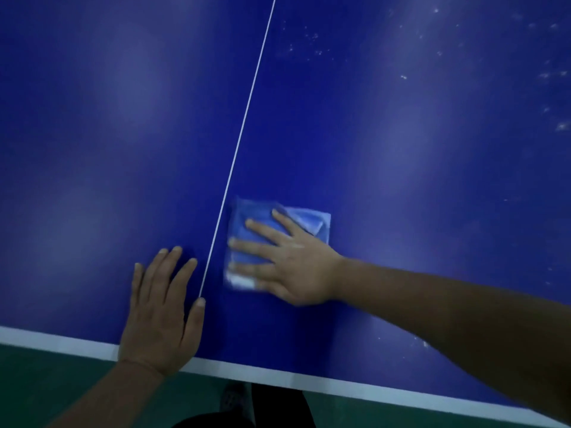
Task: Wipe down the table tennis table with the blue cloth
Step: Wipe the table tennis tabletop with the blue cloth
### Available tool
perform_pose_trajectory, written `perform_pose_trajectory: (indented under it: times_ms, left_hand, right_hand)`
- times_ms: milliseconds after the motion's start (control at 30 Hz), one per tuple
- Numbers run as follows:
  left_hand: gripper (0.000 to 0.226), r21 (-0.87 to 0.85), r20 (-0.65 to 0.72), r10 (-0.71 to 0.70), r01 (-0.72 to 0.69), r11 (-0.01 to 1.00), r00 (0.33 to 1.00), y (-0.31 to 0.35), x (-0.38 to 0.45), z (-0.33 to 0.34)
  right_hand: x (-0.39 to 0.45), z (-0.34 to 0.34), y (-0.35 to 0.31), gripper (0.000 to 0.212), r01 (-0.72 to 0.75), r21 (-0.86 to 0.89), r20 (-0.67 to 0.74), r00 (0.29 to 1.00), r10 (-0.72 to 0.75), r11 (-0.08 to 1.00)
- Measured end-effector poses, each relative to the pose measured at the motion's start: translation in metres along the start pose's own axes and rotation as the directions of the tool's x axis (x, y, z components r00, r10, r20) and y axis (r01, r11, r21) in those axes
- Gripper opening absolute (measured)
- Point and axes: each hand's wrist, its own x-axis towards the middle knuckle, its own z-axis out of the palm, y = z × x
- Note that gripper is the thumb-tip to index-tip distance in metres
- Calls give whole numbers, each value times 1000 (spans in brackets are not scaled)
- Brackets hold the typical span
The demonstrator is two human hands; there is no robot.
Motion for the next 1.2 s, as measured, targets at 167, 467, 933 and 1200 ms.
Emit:
perform_pose_trajectory:
  times_ms: [167, 467, 933, 1200]
  left_hand:
    - [58, 44, 51, 19, -21, 999, 999, 0, 3, -1]
    - [58, 60, 73, 12, -16, 998, 997, 1, 3, 0]
    - [61, 92, 83, -17, 9, 996, 996, 6, 4, -2]
    - [62, 86, 46, -5, 1, 996, 999, 8, 1, -3]
  right_hand:
    - [-100, -15, 114, 56, -551, -85, -80, 835, 545, 830]
    - [-73, -15, 102, 57, -827, 23, -103, 558, 824, 562]
    - [-71, -31, 136, 57, -923, 91, -94, 365, 926, 373]
    - [-107, 3, 60, 55, -505, -22, -84, 861, 502, 863]
